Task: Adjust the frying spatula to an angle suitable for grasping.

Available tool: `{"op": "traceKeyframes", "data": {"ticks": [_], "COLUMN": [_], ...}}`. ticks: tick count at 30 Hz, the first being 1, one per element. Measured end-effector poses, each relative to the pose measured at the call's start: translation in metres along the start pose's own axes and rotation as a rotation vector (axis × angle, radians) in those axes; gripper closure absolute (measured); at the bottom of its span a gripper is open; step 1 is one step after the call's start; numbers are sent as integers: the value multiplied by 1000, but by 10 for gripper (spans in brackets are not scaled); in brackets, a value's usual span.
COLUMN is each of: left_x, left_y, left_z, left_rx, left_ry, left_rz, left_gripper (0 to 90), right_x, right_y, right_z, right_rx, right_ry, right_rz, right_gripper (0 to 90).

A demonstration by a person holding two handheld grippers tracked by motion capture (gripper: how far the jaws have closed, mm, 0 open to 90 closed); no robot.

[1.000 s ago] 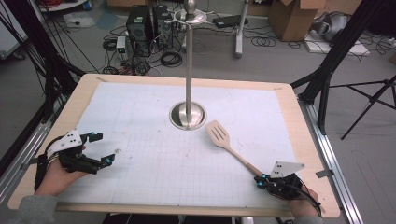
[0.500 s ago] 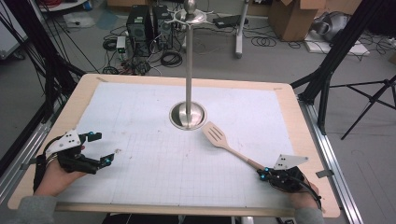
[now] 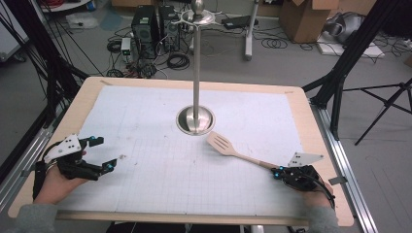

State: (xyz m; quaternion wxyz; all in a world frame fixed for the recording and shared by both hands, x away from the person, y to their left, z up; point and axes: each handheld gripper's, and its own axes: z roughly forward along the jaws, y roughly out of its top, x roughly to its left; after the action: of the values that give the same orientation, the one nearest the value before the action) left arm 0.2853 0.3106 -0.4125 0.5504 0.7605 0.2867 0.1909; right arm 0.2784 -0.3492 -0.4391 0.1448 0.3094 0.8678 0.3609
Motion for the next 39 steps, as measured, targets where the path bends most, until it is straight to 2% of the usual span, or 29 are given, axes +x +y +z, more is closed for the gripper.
{"op": "traceKeyframes", "data": {"ticks": [6,8,9,11,13,15,19,23,27,33,34,37,39], "left_x": [-2,-1,-1,0,0,-1,-1,-1,0,0,0,-1,0], "left_y": [0,0,0,-1,-2,-2,-2,-3,-5,-8,-8,-9,-10], "left_z": [2,1,1,1,1,1,-1,-4,-7,-11,-12,-13,-14], "left_rx": [11,7,6,12,18,15,12,15,15,27,30,34,37], "left_ry": [-8,-6,-5,-3,-3,-1,1,3,9,21,23,30,36], "left_rz": [6,4,0,-3,-2,0,2,2,-6,-7,-9,-7,-7], "left_gripper": [20,20,20,20,20,20,20,20,20,20,20,20,20], "right_x": [-6,-5,-6,-4,0,4,7,2,-5,-18,-18,-18,-18], "right_y": [0,0,0,6,19,33,58,77,84,87,86,87,87], "right_z": [1,0,0,0,5,13,29,47,64,75,79,86,89], "right_rx": [-17,-24,-50,-104,-123,-106,-84,-68,-51,-59,-45,8,19], "right_ry": [6,4,28,56,75,85,92,88,90,102,116,111,108], "right_rz": [27,54,86,90,87,61,42,70,80,120,123,108,103], "right_gripper": [900,900,900,900,900,900,900,900,900,900,900,900,900]}}
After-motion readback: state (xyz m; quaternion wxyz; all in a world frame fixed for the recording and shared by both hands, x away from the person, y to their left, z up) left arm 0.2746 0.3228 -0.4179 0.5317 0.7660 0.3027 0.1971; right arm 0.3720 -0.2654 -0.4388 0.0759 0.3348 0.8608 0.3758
